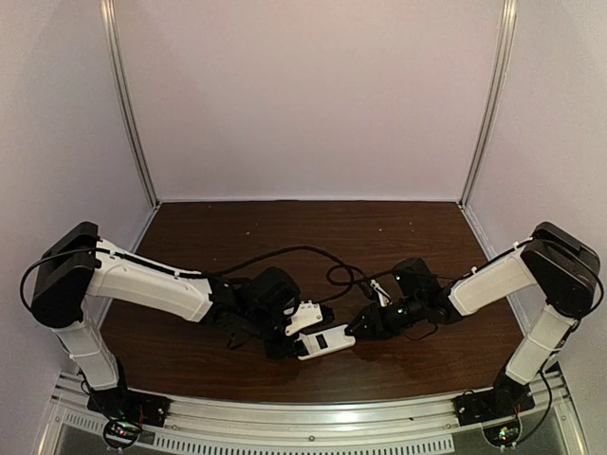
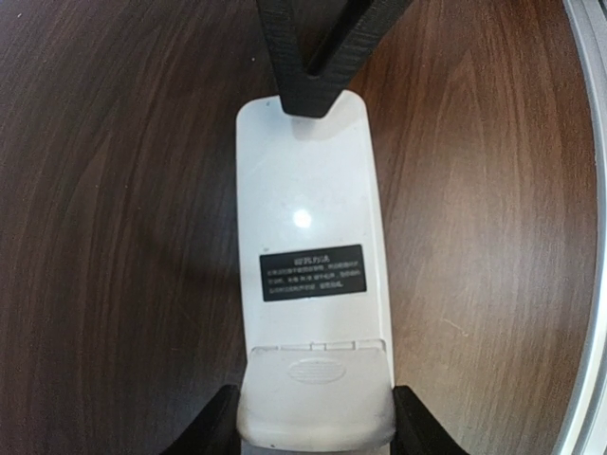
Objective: Load the batteries into the remote control
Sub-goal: Hold the remote control without the battery cover at the center of the board, then load the battery cover onto the remote control.
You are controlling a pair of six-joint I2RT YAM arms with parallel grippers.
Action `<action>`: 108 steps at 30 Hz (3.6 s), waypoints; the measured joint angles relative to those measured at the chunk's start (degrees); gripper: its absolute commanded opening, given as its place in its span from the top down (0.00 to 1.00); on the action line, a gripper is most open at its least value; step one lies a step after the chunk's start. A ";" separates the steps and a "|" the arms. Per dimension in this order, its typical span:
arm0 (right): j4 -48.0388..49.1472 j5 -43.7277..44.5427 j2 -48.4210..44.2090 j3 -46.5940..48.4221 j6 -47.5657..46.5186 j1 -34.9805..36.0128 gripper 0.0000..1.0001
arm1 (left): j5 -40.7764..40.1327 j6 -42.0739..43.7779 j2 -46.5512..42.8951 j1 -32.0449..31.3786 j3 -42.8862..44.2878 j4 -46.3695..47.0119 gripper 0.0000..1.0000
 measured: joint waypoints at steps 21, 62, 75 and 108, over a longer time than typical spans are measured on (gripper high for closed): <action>3.15 -1.31 1.62 -0.57 1.62 0.22 0.68 | -2.73 -4.24 -0.87 -0.81 -3.54 5.18 0.77; 6.21 -0.09 1.92 -1.95 4.20 0.72 0.75 | -4.81 -10.82 -2.03 -1.46 -6.75 9.88 0.76; 6.21 -0.11 1.99 -1.95 4.17 0.72 0.75 | -4.83 -7.72 -2.32 -1.46 -7.76 11.43 0.75; 6.27 -0.20 2.12 -1.92 4.22 0.70 0.75 | -4.98 -5.38 -2.91 -1.51 -10.43 15.93 0.77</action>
